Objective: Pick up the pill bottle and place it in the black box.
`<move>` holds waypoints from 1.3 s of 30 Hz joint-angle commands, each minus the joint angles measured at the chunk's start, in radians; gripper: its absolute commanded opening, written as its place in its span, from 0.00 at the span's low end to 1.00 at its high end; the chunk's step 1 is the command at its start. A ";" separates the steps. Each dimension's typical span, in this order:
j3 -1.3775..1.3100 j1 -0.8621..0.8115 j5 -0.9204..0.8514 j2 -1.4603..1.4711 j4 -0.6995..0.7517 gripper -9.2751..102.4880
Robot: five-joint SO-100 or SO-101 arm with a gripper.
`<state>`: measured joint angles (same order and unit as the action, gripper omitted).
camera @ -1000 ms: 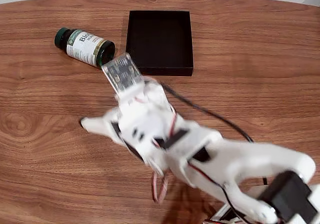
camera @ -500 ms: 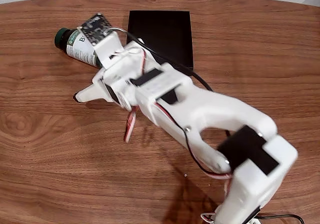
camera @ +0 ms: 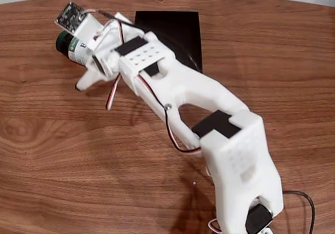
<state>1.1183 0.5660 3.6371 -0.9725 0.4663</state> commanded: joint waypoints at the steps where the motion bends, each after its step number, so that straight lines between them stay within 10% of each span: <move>1: -0.239 -0.028 0.020 0.020 0.020 0.48; 29: -0.354 0.003 0.035 0.328 -0.104 0.44; 39: -0.420 0.044 -0.074 0.342 -0.110 0.14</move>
<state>0.7593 0.6013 3.6003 -0.5722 0.3743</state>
